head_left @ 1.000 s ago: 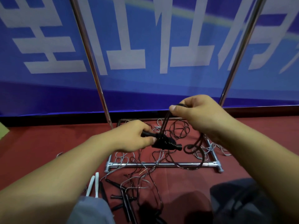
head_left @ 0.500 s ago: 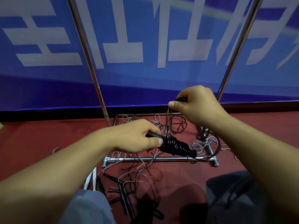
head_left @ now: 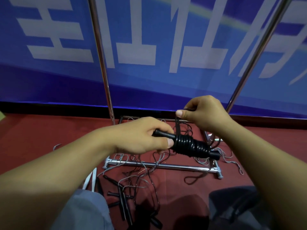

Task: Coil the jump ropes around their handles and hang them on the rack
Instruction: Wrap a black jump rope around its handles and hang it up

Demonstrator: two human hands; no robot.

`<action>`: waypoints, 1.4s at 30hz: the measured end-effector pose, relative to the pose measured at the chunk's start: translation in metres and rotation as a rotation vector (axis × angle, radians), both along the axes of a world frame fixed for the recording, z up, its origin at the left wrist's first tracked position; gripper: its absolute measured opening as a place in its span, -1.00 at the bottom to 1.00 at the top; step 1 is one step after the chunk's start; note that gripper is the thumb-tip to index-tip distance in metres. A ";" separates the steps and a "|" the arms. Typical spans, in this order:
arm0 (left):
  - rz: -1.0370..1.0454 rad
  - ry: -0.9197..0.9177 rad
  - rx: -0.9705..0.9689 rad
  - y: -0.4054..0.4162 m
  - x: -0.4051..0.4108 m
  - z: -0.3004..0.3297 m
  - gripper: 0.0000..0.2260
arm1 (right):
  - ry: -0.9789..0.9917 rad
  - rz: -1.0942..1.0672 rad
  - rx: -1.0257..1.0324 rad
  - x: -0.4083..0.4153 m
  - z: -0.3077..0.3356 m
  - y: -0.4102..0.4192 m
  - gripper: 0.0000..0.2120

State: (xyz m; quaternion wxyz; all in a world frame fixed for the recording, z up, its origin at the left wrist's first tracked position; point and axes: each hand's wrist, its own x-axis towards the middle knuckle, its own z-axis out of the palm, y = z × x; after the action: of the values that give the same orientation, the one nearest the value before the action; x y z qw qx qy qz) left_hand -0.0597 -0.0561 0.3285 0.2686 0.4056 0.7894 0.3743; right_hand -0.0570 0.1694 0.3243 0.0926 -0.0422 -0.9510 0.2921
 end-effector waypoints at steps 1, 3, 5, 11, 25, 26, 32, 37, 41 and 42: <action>0.013 -0.041 0.040 -0.003 0.000 0.002 -0.87 | -0.006 -0.007 -0.033 0.000 0.001 0.001 -0.68; 0.043 -0.128 0.128 -0.007 -0.001 0.004 -0.89 | -0.023 -0.019 -0.096 -0.001 0.001 0.003 -0.66; 0.072 -0.193 0.196 -0.010 -0.003 0.004 -0.91 | -0.048 -0.016 -0.149 -0.002 0.004 0.003 -0.62; 0.154 -0.344 0.372 -0.007 -0.005 0.002 -0.79 | -0.096 -0.001 -0.253 -0.008 -0.001 0.008 -0.84; 0.589 -0.521 0.629 0.002 -0.018 0.004 -0.85 | -0.125 0.128 -0.208 0.002 -0.009 -0.008 -0.79; 0.610 -0.507 0.635 0.002 -0.019 0.003 -0.86 | -0.140 0.145 -0.205 0.003 -0.010 -0.010 -0.80; 0.717 -0.458 0.680 0.002 -0.027 -0.003 -0.83 | -0.192 0.297 -0.210 0.009 -0.009 -0.023 -0.85; 0.797 -0.352 0.666 0.002 -0.034 -0.008 -0.82 | -0.230 0.369 -0.239 0.014 -0.008 -0.030 -0.84; 0.829 -0.261 0.620 0.002 -0.038 -0.012 -0.81 | -0.265 0.339 -0.403 0.017 -0.010 -0.032 -0.79; 0.841 -0.244 0.620 0.002 -0.039 -0.012 -0.81 | -0.264 0.323 -0.473 0.017 -0.010 -0.034 -0.77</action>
State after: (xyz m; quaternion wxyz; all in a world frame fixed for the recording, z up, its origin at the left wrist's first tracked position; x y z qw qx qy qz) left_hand -0.0985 -0.0545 0.3169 0.0529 0.0680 0.6993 0.7096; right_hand -0.0402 0.1358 0.3147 -0.0915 0.0515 -0.8548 0.5082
